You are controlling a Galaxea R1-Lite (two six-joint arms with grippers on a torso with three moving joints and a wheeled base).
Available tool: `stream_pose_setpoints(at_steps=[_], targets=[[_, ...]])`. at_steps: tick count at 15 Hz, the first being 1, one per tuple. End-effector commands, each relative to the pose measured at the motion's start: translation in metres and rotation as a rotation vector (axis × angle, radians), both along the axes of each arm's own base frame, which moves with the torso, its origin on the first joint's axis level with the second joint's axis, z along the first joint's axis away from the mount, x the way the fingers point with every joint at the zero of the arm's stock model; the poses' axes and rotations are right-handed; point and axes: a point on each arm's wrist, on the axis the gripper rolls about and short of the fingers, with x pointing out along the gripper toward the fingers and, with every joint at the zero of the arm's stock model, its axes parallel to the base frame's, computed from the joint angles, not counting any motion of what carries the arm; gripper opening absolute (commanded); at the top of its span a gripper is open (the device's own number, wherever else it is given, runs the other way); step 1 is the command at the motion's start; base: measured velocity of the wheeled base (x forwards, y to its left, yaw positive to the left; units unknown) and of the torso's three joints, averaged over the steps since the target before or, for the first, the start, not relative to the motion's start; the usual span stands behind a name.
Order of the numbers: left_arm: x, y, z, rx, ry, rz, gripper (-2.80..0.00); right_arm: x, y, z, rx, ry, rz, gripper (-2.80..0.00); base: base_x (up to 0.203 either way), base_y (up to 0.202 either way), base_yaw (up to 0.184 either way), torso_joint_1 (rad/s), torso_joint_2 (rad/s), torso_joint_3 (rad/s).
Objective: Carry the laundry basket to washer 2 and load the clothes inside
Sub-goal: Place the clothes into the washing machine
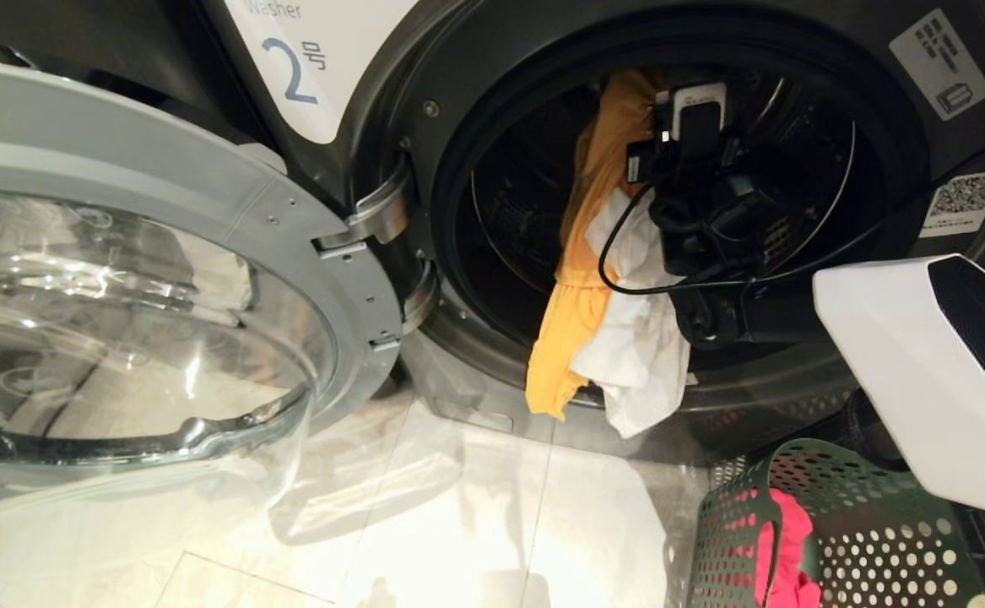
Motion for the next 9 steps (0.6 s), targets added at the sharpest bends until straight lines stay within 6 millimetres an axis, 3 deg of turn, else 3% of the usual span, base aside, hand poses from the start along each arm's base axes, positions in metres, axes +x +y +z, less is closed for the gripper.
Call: stream_pose_setpoints(at_steps=[1, 3, 7, 9], targets=[[0.000, 0.000, 0.000, 0.000, 0.003, 0.001, -2.80, -0.003, 0.003, -0.002, -0.018, -0.034, 0.006, -2.80, 0.000, 0.000, 0.000, 0.000, 0.00, 0.000], [0.000, 0.000, 0.000, 0.000, 0.003, 0.001, -2.80, -0.002, 0.004, -0.009, -0.018, 0.000, 0.007, -2.80, 0.000, 0.000, 0.000, 0.000, 0.00, 0.000], [0.000, 0.000, 0.000, 0.000, 0.003, 0.001, -2.80, -0.006, -0.003, -0.046, -0.059, 0.180, 0.016, -2.80, 0.000, 0.000, 0.000, 0.000, 0.00, 0.000], [0.000, 0.000, 0.000, 0.000, 0.003, 0.001, -2.80, -0.007, -0.014, -0.044, -0.068, 0.213, -0.004, -2.80, 0.000, 0.000, 0.000, 0.000, 0.00, 0.000]])
